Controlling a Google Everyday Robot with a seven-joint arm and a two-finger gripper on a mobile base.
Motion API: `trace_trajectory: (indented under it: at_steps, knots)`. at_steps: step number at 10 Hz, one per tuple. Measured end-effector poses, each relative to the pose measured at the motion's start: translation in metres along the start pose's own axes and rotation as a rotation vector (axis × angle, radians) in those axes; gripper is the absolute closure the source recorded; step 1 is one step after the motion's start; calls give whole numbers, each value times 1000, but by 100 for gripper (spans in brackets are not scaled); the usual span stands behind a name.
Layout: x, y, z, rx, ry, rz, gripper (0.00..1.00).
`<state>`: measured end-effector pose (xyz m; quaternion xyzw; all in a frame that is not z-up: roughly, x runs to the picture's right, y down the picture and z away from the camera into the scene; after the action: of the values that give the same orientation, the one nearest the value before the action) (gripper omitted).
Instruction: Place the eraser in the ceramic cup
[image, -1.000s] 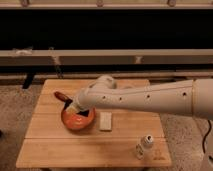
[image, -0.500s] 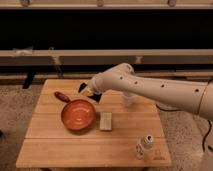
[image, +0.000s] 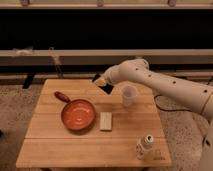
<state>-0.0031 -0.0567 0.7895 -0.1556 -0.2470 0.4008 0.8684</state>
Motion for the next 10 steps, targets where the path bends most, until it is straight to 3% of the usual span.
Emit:
trace_trajectory:
  at_steps: [6, 9, 10]
  knots:
    - [35, -43, -51, 90, -18, 84, 100]
    - [46, -53, -57, 131, -35, 116, 100]
    - [48, -57, -56, 155, -55, 124, 96]
